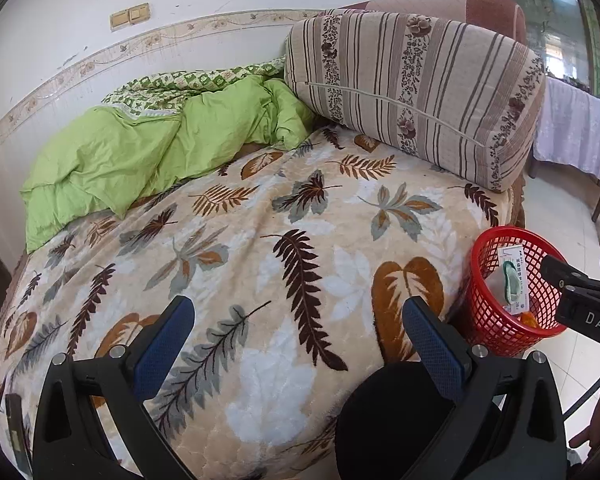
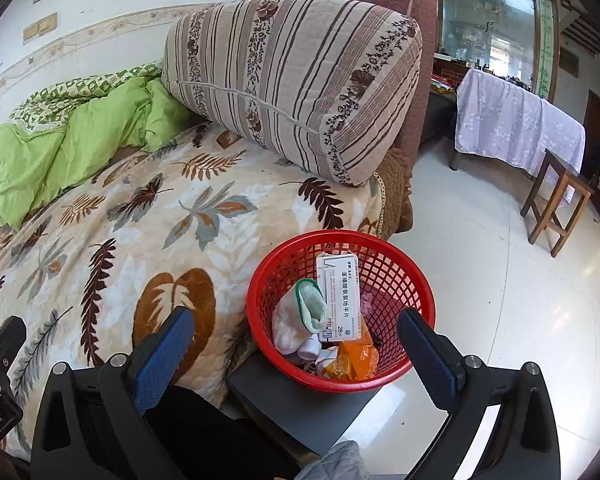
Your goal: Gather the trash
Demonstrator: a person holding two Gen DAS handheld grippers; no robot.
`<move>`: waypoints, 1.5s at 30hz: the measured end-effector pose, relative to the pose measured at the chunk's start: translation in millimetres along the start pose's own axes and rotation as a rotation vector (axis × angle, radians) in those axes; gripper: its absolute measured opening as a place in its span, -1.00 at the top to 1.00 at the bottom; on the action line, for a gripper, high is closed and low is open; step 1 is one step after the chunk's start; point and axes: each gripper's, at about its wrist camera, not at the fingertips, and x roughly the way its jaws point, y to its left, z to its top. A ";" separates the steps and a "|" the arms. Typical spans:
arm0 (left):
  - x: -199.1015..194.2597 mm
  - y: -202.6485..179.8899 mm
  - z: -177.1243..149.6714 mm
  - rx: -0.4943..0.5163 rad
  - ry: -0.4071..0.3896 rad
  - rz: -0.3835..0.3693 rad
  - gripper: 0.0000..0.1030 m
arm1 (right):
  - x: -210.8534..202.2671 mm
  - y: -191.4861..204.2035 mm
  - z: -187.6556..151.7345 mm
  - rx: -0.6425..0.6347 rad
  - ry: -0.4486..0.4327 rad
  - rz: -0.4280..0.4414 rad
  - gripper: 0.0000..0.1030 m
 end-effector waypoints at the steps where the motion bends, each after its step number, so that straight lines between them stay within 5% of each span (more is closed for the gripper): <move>1: 0.0 -0.2 0.0 0.001 0.000 0.003 -1.00 | -0.1 0.8 0.0 -0.003 -0.001 0.003 -0.98; 20: -2.5 2.9 0.3 -0.022 0.004 -0.033 -1.00 | -3.7 3.0 -0.6 -0.023 -0.020 0.015 -0.98; 45: -6.5 -0.2 0.2 -0.008 -0.017 0.011 -1.00 | -5.4 5.2 -0.8 -0.026 -0.020 0.012 -0.98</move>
